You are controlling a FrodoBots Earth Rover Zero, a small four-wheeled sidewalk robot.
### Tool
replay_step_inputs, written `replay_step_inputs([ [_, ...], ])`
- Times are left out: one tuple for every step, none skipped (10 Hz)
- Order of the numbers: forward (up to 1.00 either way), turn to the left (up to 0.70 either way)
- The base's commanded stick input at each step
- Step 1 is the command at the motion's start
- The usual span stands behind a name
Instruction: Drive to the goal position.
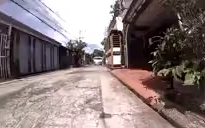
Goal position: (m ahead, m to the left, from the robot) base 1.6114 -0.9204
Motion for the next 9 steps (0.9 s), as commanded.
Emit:
replay_step_inputs([
  [0.7,0.0],
  [0.7,0.0],
  [0.7,0.0],
  [0.7,0.0],
  [0.7,0.0],
  [0.7,0.0],
  [0.7,0.0],
  [0.7,0.0],
  [0.7,0.0],
])
